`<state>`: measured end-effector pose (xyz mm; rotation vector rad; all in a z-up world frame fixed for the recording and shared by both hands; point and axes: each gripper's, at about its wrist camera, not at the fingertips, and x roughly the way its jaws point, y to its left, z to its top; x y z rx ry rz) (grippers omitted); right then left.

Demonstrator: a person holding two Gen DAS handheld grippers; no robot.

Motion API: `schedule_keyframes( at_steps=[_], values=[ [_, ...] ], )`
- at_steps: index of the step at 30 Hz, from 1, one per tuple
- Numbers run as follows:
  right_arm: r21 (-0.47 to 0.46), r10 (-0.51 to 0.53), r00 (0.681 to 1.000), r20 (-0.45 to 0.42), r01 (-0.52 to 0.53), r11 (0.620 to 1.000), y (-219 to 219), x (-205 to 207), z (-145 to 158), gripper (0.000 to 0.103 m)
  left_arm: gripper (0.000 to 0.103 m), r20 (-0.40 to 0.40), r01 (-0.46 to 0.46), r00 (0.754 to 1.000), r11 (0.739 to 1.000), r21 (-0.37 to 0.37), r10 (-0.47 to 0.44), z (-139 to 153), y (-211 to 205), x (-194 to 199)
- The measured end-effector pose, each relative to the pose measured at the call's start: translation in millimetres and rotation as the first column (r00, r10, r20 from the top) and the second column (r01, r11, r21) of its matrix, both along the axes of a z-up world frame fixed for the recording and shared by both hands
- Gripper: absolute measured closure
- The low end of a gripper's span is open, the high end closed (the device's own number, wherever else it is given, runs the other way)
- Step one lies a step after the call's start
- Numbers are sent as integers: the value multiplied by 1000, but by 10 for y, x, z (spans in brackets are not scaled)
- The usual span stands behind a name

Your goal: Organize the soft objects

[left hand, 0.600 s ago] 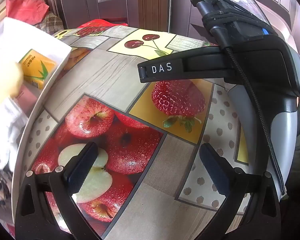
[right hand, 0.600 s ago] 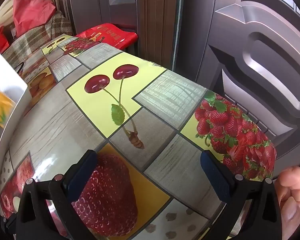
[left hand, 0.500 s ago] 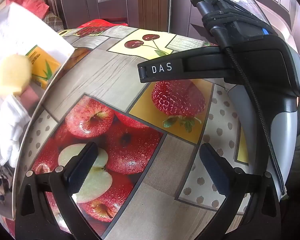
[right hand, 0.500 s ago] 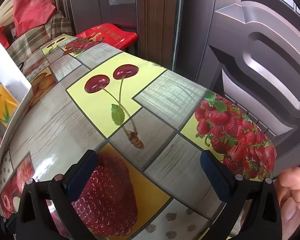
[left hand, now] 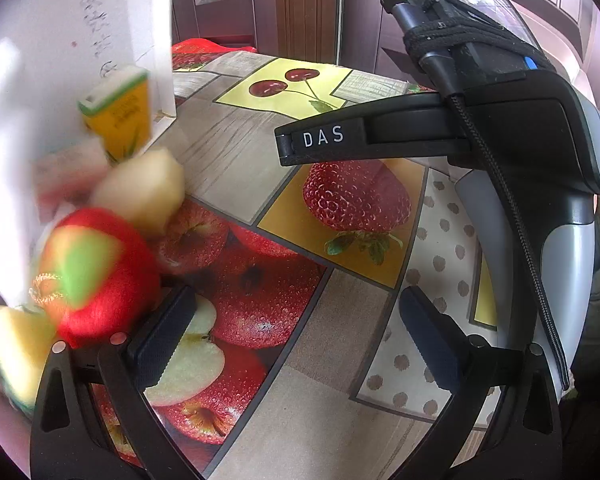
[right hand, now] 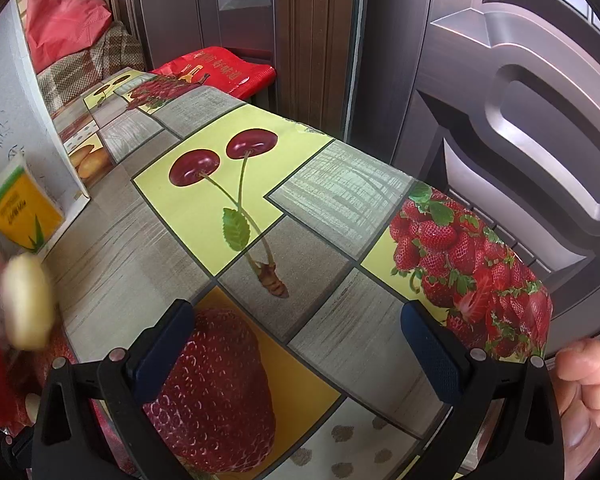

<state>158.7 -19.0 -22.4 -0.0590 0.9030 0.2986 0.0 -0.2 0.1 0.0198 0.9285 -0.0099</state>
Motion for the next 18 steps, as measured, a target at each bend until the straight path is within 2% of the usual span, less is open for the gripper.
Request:
schedule_keyframes(
  at_steps=[18],
  values=[
    [0, 0, 1000, 0, 0, 1000, 7, -7, 0, 0, 1, 0, 0, 1000, 1000, 0, 0, 12, 16, -14]
  ],
)
